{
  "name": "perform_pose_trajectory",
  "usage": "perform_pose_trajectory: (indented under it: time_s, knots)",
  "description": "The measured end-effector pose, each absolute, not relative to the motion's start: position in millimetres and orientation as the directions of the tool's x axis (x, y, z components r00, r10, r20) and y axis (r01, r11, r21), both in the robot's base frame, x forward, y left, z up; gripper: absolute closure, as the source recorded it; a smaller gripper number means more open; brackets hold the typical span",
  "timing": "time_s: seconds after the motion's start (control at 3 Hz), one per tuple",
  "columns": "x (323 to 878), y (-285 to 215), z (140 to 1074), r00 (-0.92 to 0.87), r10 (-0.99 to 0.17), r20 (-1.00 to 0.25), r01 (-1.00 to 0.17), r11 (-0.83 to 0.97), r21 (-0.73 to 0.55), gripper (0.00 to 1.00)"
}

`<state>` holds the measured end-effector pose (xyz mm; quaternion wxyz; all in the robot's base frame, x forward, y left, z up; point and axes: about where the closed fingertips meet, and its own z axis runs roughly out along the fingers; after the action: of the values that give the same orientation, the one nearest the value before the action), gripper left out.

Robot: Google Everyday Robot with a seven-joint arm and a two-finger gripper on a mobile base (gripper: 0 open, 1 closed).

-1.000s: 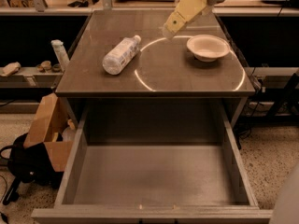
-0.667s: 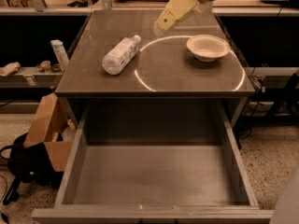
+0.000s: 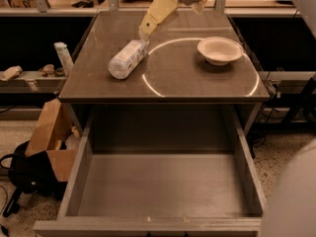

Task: Place blue plastic bottle into top drawer

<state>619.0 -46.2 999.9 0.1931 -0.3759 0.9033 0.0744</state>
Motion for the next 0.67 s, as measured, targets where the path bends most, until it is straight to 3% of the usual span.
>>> perform_pose_trajectory:
  time_s: [0.67]
  knots:
    - [651,-19,986,-0.778,-0.543,-0.316,-0.570,0.822,-0.010,0.00]
